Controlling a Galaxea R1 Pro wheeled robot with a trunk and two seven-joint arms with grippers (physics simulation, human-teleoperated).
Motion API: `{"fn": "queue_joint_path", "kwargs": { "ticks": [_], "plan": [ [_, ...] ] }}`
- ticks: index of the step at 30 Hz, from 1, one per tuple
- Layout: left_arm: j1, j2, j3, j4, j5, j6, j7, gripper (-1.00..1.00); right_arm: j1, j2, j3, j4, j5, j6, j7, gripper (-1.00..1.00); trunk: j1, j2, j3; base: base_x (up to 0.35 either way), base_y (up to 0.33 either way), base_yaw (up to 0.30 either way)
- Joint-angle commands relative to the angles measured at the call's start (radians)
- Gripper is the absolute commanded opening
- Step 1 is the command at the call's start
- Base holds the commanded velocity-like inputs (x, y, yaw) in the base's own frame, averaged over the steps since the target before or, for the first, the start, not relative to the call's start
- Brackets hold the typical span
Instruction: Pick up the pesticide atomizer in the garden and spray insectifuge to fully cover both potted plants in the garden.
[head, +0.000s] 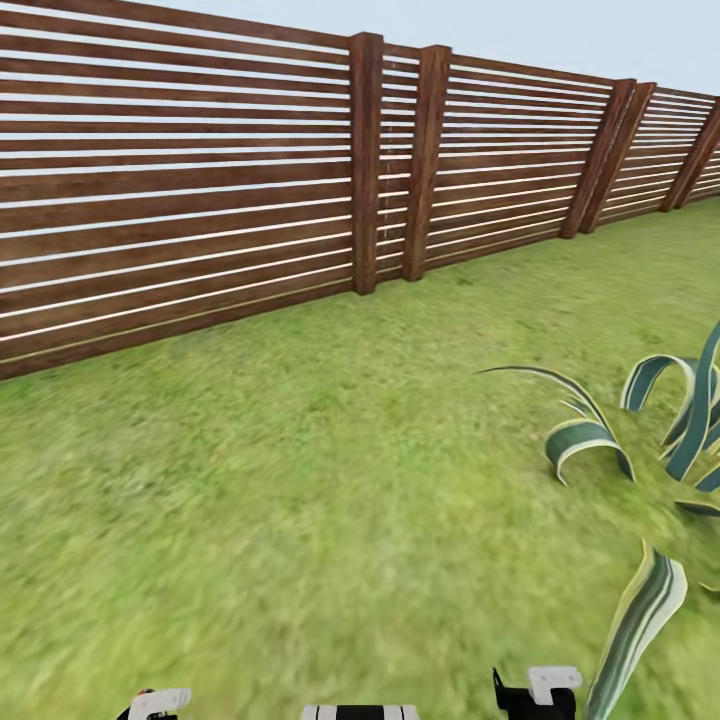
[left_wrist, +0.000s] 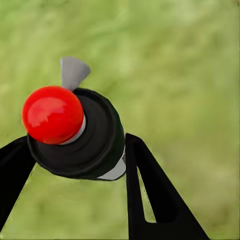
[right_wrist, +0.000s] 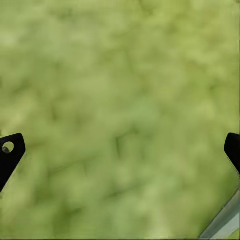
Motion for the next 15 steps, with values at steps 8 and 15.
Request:
{"fn": "queue_joint_path", "kwargs": {
  "ticks": [8,15],
  "plan": [
    [-0.001,0.000,0.006,0.001,-0.011,-0.005,0.002,-1.00,0.000,0.000,0.009,0.000,-0.006,-0.002,-0.004,1.00,0.000,0.000,-0.001,0.340,0.080,0.000],
    [-0.001,0.000,0.006,0.002,-0.011,-0.005,0.002,-1.00,0.000,0.000,0.009,0.000,-0.006,-0.002,-0.004,1.00,0.000,0.000,-0.001,0.340,0.080,0.000]
  ]
}}
